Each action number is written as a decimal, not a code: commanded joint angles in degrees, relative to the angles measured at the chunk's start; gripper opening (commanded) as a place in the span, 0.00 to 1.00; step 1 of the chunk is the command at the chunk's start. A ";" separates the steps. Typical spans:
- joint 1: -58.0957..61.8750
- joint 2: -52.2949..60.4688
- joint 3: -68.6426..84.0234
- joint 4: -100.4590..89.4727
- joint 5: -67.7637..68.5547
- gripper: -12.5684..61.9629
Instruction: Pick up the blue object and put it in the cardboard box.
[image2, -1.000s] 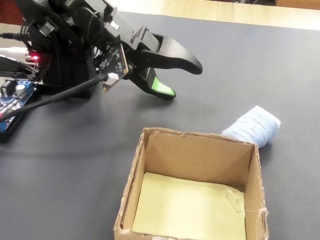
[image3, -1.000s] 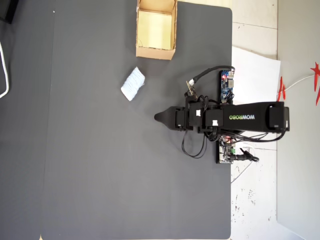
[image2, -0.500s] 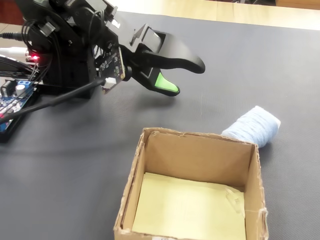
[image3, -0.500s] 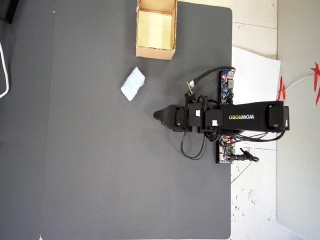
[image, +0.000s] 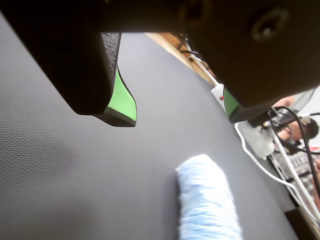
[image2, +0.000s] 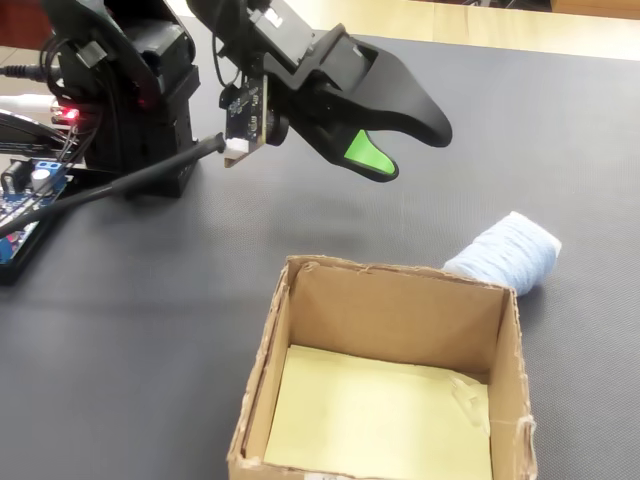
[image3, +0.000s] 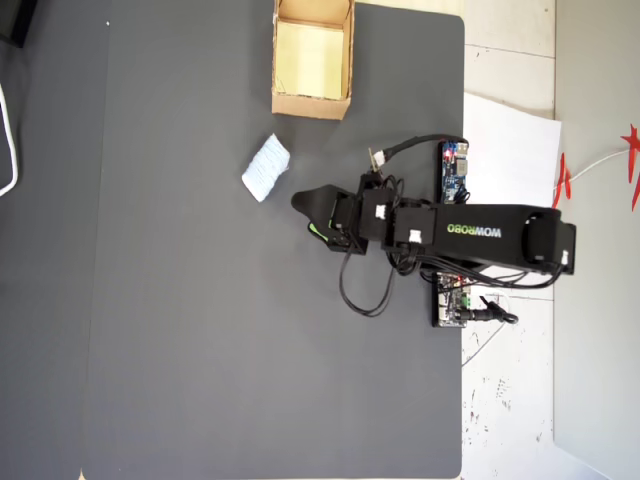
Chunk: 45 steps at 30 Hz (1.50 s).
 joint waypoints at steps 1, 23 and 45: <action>0.35 -1.23 -5.54 1.32 0.18 0.61; 11.60 -31.64 -34.28 15.38 0.18 0.61; 13.89 -38.85 -34.80 -3.16 8.00 0.16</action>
